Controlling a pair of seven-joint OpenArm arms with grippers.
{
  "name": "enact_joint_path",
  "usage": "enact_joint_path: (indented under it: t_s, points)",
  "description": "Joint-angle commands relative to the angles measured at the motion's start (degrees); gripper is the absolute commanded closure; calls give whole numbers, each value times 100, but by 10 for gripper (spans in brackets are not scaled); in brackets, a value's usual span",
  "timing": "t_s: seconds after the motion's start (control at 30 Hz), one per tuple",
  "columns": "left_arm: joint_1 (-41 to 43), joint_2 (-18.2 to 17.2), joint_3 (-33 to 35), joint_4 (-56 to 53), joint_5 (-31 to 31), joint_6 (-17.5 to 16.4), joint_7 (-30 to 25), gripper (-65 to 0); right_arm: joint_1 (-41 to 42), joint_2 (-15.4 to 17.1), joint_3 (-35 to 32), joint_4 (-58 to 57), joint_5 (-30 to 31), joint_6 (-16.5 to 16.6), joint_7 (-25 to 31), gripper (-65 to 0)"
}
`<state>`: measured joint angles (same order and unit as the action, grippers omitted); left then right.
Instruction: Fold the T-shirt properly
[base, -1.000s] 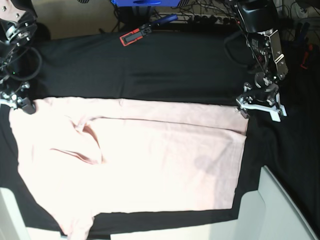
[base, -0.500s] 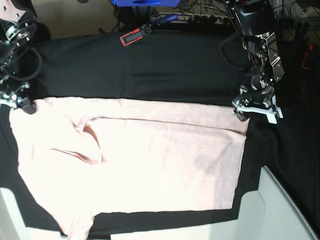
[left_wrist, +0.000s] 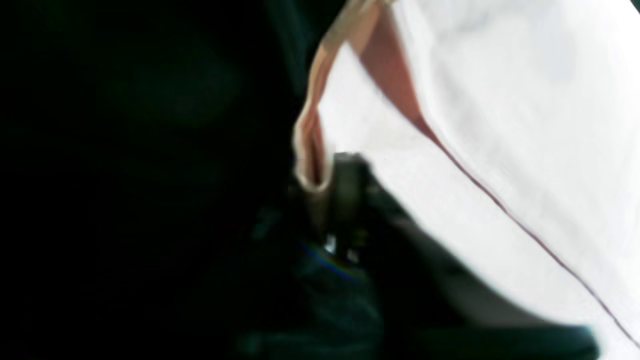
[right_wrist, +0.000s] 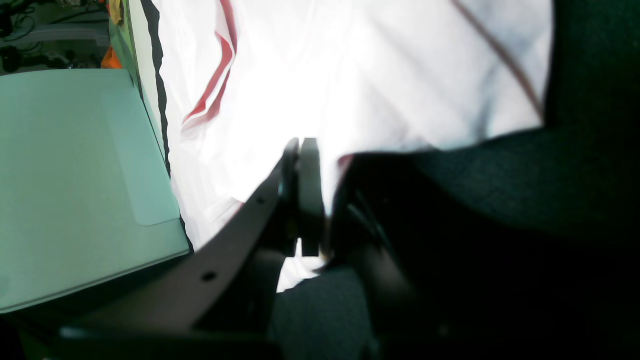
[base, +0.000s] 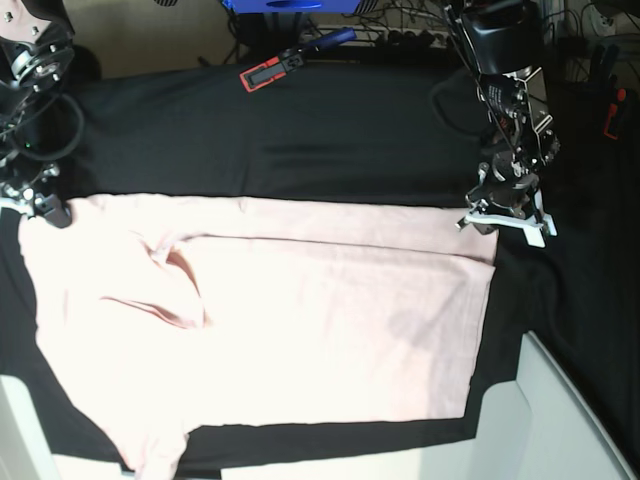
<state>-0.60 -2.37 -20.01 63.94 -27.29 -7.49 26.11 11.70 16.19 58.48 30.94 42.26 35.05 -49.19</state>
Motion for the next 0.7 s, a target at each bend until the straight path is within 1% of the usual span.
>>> enact_joint_path:
  t_s: [0.0, 0.13, 0.5, 0.67]
  points:
    - [-41, -40, -25, 80, -36, -3, -31, -5, 47, 91, -15, 40, 68, 25, -17, 0]
    - [65, -40, -43, 116, -36, -3, -22, 0, 30, 91, -15, 40, 68, 25, -17, 0]
    - [706, -40, -52, 1004, -36, -3, -4, 0, -296, 127, 38, 84, 86, 25, -35, 0]
    - [996, -40, -52, 1162, -36, -3, -4, 0, -515, 91, 55, 576, 104, 25, -395, 0]
